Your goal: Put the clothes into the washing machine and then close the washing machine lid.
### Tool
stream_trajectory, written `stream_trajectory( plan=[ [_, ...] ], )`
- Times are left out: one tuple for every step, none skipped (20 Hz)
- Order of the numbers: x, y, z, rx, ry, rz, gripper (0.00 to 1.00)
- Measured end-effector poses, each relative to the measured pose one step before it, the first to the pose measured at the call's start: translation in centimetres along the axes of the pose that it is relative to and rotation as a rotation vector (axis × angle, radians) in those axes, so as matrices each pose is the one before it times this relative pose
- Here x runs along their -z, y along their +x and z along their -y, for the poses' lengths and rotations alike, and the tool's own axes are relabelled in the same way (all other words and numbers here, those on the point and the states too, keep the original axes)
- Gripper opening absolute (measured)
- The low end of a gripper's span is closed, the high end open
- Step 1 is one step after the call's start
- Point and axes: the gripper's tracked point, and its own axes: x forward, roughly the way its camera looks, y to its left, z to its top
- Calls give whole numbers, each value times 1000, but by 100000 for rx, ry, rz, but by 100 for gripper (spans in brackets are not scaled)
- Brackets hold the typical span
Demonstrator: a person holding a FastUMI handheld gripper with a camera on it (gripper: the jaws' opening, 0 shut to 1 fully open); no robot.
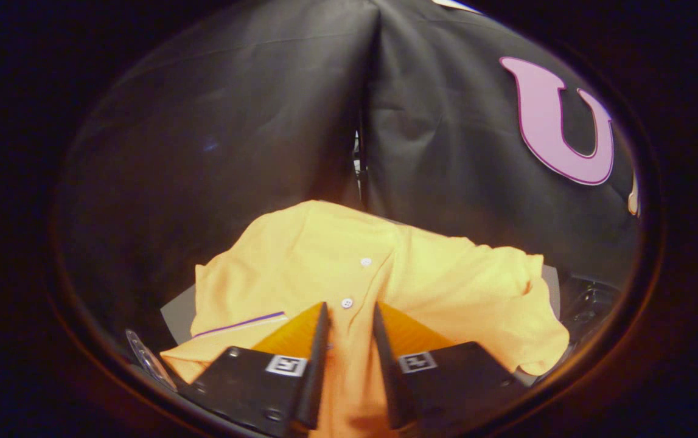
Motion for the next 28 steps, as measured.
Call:
stream_trajectory(
  plan=[
    [-341,-304,-72,-191,-373,1070,8],
    [-32,-48,393,168,118,-153,5],
    [213,132,-26,332,-92,500,3],
    [135,-113,191,644,-490,110,1],
    [-91,-237,307,1384,-19,1181,0],
    [-156,-359,412,1904,-840,1109,0],
    [-404,-438,695,2855,-662,2033,0],
    [-14,-459,1038,3082,-662,1314,0],
    [-215,-530,1301,3682,869,2442,0],
    [-155,-770,1128,4119,802,1892,1],
    [-376,-1043,1346,4178,718,1850,0],
    [-488,-1585,1823,4428,831,1660,0],
    [-540,-1464,1953,4908,1068,1669,0],
    [-149,-973,2113,4950,1117,1859,0],
    [-636,-972,1878,5086,599,1708,0],
    [-554,-1065,1747,4995,483,1322,0],
    [-411,-511,1787,4420,-64,523,0],
    [380,-170,2248,4246,435,533,0],
    [608,-28,2250,3532,841,-276,0],
    [820,180,2280,2563,817,-740,0],
    [830,338,1552,2258,987,-491,0],
    [889,506,1277,1903,1362,-765,0],
    [718,612,1142,1211,1284,-436,0],
    [710,673,1169,1489,1126,-1200,0],
    [658,562,1057,1527,676,-1759,0],
    [679,515,978,1452,1378,-1842,0],
    [447,500,769,1314,1427,-726,0],
    [518,521,913,1887,78,-638,0]
  ],
)
